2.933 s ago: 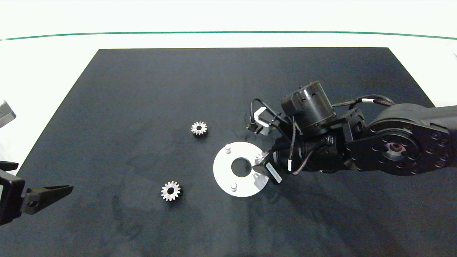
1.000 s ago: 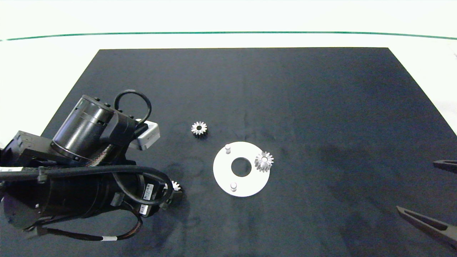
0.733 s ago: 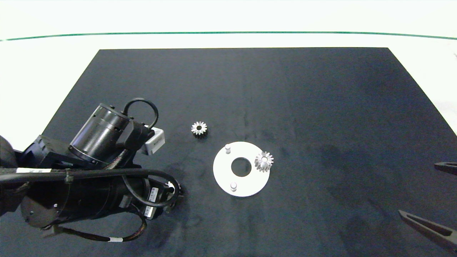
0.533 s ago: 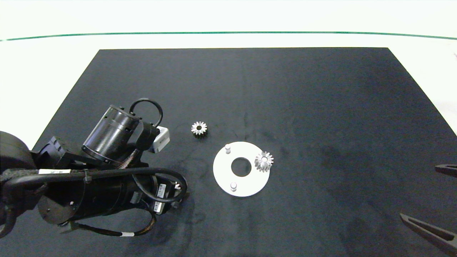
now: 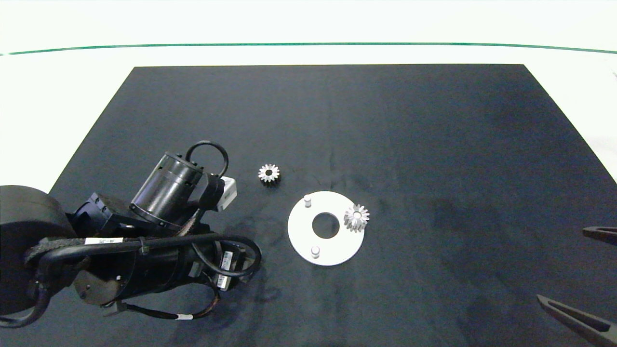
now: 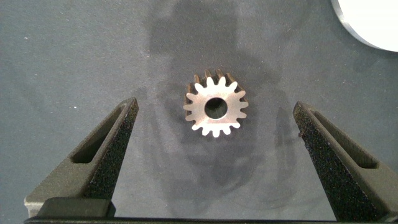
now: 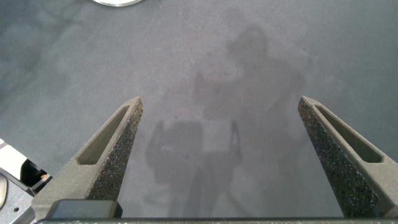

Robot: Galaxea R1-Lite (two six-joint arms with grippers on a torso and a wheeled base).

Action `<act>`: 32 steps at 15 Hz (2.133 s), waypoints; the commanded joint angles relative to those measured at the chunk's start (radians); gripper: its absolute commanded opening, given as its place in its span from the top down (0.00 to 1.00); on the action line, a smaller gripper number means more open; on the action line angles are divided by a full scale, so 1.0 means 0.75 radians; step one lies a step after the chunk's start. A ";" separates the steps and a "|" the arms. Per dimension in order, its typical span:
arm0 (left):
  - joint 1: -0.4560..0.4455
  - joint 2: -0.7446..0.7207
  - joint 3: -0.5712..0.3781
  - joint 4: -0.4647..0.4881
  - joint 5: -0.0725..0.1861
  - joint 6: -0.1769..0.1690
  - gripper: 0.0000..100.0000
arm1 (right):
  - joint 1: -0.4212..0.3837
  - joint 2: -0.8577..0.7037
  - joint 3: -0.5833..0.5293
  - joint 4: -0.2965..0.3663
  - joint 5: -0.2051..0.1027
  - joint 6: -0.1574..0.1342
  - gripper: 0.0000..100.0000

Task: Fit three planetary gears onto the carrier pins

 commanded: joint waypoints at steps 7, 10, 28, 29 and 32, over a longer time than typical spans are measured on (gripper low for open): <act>-0.019 0.051 0.005 -0.008 0.004 -0.037 0.00 | 0.003 0.016 0.039 -0.042 -0.001 -0.005 0.00; -0.019 0.053 0.005 -0.012 0.004 -0.037 0.00 | 0.026 0.016 0.047 -0.058 -0.001 -0.005 0.00; -0.040 0.053 0.021 -0.032 0.008 -0.037 0.35 | 0.058 0.020 0.062 -0.058 -0.001 -0.005 0.00; -0.040 0.053 0.021 -0.034 0.008 -0.037 0.37 | 0.058 0.020 0.066 -0.058 -0.001 -0.005 0.00; -0.042 0.053 0.021 -0.037 0.008 -0.037 0.43 | 0.066 0.020 0.068 -0.058 -0.001 -0.005 0.00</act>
